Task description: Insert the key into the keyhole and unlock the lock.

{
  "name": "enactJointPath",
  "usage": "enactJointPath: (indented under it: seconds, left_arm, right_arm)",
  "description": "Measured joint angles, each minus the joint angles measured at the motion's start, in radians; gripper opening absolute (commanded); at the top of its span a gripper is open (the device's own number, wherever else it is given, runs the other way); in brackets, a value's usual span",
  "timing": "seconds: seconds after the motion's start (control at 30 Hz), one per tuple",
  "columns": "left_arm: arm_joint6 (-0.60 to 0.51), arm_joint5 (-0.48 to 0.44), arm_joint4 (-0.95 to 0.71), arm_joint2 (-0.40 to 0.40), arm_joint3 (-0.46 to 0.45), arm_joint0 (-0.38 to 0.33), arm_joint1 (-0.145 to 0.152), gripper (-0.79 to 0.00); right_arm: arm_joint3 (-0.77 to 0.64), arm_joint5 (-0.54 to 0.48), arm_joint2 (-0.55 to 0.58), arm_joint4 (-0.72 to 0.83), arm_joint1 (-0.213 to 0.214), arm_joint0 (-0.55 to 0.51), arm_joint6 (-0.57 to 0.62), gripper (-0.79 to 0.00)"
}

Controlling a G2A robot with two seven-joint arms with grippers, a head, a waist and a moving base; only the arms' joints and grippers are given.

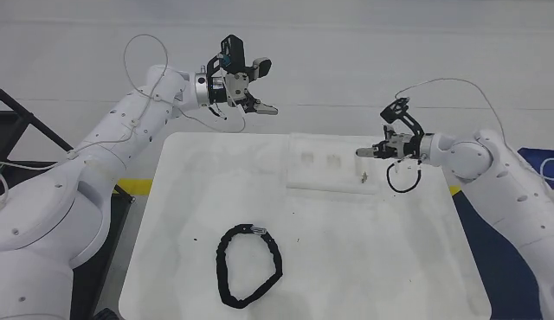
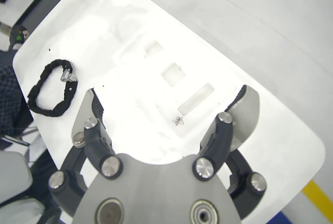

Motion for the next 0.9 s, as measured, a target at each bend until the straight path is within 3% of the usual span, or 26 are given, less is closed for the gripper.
enactJointPath:
  seconds: [0.27, 0.53, 0.9]
  left_arm:
    - [0.000, 0.000, 0.000, 0.000, 0.000, 0.000, 0.000, 0.000]
    - [0.000, 0.000, 0.000, 0.000, 0.000, 0.000, 0.000, 0.000]
    - [0.000, 0.000, 0.000, 0.000, 0.000, 0.000, 0.000, 0.000]
  right_arm:
    - [0.049, 0.210, -0.038, 0.039, -0.034, -0.002, 0.095, 0.000]
    - [0.009, 0.371, -0.103, 0.032, -0.075, -0.024, 0.176, 0.000]
    - [0.041, 0.428, -0.123, 0.038, -0.106, -0.012, 0.212, 0.000]
